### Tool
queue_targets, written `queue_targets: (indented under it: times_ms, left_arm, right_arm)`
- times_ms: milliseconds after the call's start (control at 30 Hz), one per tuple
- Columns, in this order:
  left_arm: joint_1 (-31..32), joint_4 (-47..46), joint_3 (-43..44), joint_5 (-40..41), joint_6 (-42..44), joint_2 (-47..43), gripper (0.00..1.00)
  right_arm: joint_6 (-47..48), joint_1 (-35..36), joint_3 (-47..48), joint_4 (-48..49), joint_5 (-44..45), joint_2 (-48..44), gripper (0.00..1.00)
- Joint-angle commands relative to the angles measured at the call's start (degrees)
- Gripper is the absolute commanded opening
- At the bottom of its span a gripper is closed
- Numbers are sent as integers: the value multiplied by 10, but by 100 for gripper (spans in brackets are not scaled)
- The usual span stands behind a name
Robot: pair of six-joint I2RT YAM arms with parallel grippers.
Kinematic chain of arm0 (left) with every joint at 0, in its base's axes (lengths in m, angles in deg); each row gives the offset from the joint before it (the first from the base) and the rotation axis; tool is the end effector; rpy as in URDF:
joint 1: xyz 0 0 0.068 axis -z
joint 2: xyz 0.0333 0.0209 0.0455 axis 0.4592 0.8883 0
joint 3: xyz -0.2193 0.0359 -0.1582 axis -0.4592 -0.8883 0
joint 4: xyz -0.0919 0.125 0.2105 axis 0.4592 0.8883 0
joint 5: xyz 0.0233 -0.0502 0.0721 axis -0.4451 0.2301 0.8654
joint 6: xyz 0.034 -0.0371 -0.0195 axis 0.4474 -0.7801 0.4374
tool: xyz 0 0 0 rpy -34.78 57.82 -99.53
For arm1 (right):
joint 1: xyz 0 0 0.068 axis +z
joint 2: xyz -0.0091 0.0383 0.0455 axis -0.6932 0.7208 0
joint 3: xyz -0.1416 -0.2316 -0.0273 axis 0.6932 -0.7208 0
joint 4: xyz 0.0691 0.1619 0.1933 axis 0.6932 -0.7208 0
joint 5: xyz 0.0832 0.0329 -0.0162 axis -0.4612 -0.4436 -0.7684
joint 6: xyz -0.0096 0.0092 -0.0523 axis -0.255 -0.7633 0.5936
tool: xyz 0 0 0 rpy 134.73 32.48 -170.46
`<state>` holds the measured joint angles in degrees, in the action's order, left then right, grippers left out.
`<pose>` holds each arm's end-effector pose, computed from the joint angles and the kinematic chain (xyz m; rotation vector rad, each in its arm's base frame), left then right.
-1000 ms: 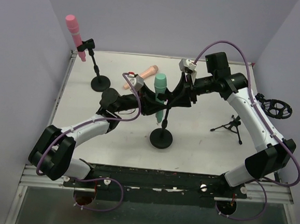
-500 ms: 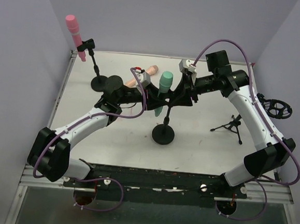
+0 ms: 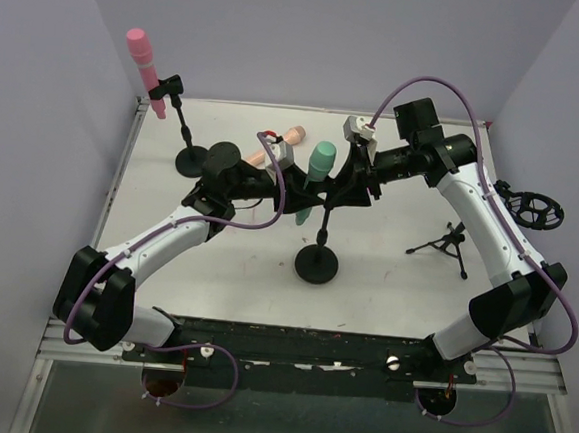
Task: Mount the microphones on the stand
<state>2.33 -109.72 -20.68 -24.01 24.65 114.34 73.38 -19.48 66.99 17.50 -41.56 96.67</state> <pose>0.2510 -0.1758 0.3285 1.0198 1.3073 -1.2320 0.2739 0.1592 0.3944 -1.5172 1.4914 1.1582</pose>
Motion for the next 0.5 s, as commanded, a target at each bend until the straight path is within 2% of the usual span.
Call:
queue_targets:
  times_ms: [0,67,267,467]
  left_arm:
    - [0,16,27,-14,42,-10,21]
    - [0,18,27,-12,44,-9,22]
    - [-1,18,23,-9,47,-5,23]
    - [-1,17,18,-7,46,-8,24]
  right_arm:
    - [-9,4,-6,4,-7,1,37]
    - [-12,4,-11,5,-7,-1,43]
    - [-15,4,-24,12,-4,-11,71]
    - [-27,3,-41,26,-2,-24,91]
